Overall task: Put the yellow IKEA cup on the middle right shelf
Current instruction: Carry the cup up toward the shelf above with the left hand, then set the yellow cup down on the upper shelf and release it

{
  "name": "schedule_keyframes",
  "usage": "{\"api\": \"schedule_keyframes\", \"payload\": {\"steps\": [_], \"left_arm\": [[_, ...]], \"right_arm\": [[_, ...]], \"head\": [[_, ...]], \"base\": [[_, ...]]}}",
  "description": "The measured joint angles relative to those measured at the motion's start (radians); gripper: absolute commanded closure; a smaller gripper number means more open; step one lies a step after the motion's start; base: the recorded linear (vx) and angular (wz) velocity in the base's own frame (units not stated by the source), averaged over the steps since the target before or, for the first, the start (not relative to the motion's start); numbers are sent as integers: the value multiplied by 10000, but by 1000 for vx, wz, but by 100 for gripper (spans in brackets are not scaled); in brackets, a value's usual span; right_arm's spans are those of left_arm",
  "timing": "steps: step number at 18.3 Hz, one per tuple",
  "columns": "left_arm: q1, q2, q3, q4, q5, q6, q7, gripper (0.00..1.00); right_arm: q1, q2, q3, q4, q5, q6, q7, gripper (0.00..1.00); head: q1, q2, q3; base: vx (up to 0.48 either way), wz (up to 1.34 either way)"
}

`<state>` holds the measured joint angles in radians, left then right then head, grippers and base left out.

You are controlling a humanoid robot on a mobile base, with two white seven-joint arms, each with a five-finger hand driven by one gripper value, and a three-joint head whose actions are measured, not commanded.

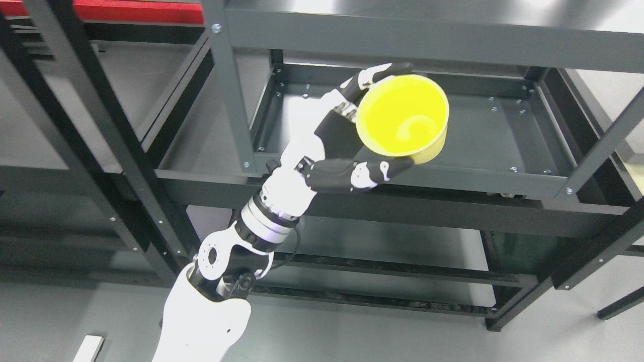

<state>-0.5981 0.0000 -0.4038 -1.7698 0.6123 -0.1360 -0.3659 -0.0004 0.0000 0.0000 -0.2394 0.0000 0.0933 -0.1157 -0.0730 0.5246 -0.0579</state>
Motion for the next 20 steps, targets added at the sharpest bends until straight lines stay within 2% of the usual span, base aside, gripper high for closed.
{"api": "schedule_keyframes", "payload": {"steps": [7, 11, 15, 20], "left_arm": [[-2138, 0, -419, 146, 721, 1364, 3240, 100], [-3922, 0, -555, 678, 1302, 2688, 4589, 100], [-5458, 0, -636, 1602, 1870, 3829, 5338, 98], [-6406, -1, -705, 2599, 2202, 4982, 5686, 96]], "right_arm": [[3, 0, 0, 0, 0, 0, 1, 1], [2, 0, 0, 0, 0, 0, 28, 1], [7, 0, 0, 1, 0, 0, 31, 1], [4, 0, 0, 1, 0, -1, 18, 1]], "head": [[0, 0, 0], [0, 0, 0], [0, -1, 0], [0, 0, 0]], "base": [[98, -179], [94, -9], [104, 69], [47, 66]]}}
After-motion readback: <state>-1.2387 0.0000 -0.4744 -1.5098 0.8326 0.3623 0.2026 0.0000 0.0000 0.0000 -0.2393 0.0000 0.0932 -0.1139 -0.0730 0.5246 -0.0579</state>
